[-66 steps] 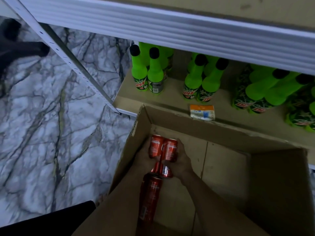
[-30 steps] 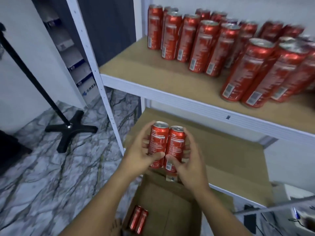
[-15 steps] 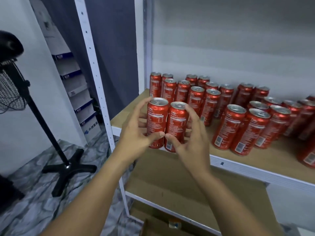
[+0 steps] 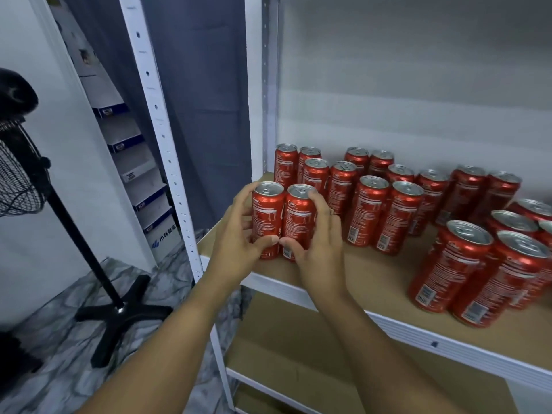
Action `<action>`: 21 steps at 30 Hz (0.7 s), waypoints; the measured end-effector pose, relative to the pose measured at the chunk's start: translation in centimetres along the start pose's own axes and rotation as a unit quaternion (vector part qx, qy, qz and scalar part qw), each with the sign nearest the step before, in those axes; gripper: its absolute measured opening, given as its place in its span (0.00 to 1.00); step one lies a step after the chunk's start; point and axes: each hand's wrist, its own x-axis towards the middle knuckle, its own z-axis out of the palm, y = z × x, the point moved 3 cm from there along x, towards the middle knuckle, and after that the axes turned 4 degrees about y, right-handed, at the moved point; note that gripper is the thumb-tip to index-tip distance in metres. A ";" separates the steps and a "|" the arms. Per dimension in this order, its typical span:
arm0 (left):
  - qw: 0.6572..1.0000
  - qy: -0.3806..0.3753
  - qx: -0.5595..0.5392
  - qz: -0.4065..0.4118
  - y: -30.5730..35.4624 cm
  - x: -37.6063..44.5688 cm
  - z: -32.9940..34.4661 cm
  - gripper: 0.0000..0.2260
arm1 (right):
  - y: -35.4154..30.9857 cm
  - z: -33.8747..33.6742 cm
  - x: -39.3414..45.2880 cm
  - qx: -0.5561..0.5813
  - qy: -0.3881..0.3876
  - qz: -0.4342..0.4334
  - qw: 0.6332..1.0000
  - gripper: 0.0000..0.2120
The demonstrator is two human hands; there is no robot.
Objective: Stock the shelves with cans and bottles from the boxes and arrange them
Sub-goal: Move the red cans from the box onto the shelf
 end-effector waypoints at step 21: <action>0.999 -0.016 -0.032 0.028 -5.6 8.6 1.8 0.42 | 2.3 6.3 5.5 -0.067 0.045 -0.007 0.997 0.46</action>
